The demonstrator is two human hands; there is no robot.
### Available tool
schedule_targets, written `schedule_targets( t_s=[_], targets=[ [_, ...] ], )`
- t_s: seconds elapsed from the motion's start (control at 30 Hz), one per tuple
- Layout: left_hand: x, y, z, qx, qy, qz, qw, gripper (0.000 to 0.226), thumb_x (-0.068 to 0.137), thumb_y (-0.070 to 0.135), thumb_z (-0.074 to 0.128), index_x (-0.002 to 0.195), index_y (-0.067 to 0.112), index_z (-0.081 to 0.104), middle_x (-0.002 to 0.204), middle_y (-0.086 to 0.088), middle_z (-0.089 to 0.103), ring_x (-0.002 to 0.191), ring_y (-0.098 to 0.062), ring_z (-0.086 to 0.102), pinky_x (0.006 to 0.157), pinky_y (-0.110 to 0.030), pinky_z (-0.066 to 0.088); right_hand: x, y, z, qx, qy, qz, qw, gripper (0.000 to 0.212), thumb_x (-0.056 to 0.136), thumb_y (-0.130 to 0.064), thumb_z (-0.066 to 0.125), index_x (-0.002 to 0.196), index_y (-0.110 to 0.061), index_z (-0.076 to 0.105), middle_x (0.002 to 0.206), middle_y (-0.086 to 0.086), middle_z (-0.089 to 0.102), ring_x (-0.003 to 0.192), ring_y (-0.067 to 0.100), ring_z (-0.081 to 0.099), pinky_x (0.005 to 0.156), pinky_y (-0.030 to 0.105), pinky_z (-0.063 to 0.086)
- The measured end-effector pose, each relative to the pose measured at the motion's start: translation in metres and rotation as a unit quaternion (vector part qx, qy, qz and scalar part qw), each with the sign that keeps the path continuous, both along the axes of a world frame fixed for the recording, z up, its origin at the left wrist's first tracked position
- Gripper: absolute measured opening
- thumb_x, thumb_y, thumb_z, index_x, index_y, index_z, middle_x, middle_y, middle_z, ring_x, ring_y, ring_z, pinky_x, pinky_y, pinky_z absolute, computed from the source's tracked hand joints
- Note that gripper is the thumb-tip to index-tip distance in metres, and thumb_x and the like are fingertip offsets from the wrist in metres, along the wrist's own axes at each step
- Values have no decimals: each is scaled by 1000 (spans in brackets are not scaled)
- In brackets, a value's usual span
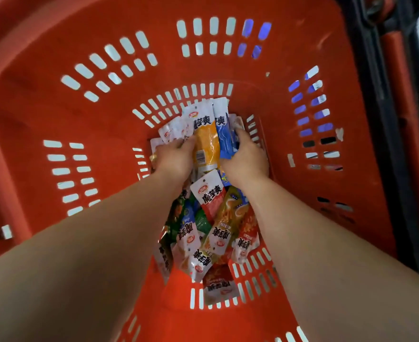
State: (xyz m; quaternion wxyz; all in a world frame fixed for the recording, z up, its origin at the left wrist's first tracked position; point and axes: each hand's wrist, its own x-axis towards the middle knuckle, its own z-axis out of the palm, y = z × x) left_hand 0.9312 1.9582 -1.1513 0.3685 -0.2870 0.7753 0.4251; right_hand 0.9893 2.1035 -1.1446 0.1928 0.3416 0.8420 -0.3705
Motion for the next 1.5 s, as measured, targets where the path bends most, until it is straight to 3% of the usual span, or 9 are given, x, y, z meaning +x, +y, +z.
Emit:
schedule_targets(
  t_s=[0.13,0.27,0.43,0.53,0.73,0.93,1.13,1.23,1.5],
  targets=[
    [-8,6,8,53,-19,96,994,66,84,53,62,136,14,62,133,-13,68,120,-34,67,102,-50,55,2,5,10,-65,-1,-14,998,61,96,-17,67,153,-31,46,136,-1,65,118,25,63,89,25,45],
    [-6,-2,4,56,15,-10,998,40,102,43,57,140,28,57,129,-1,64,112,-23,66,99,-45,56,1,2,14,-163,8,-65,984,56,98,-25,57,149,-45,47,139,6,47,113,23,56,103,43,47],
    [-7,-4,-3,50,-3,35,998,105,68,48,93,153,43,31,145,1,53,115,-26,67,92,-50,61,2,-7,-8,-315,-51,-234,919,72,65,-91,54,127,-56,62,142,-1,59,134,31,54,112,57,40],
    [-9,-1,-7,77,-24,99,992,83,67,31,98,134,22,50,119,-2,73,93,-22,77,81,-44,64,5,-7,0,-319,-30,-257,912,46,78,-81,41,107,-60,71,126,-11,69,126,20,60,111,49,44],
    [-4,-2,-10,76,-50,82,992,70,61,39,100,117,18,64,102,-3,79,89,-25,78,83,-46,64,10,-6,-3,-203,-27,-187,961,54,96,-69,43,149,-57,38,160,-1,36,146,25,37,119,52,35],
    [1,0,3,117,-32,93,988,74,56,42,96,117,18,61,102,-8,80,92,-32,79,84,-56,64,12,-8,-1,-227,-19,-219,949,44,100,-54,58,130,-24,53,132,2,57,113,18,57,88,31,49],
    [4,2,18,111,-37,79,990,74,64,34,98,125,17,61,107,-6,79,86,-25,79,76,-48,66,15,-10,12,-186,-5,-196,963,65,76,-58,78,133,-33,58,125,-8,64,110,13,63,98,36,53],
    [0,2,30,82,-33,27,996,43,76,18,93,110,12,69,95,-9,80,79,-29,79,69,-44,66,16,-15,13,-165,-24,-182,969,77,55,-77,62,121,-37,64,120,-4,66,105,18,67,96,44,56],
    [3,-8,43,99,-88,16,991,26,89,24,81,107,22,63,106,-16,78,100,-42,75,89,-60,61,27,-22,22,-192,-41,-226,954,56,101,-55,52,144,-20,51,141,2,60,126,26,58,108,49,48]
  ],
)
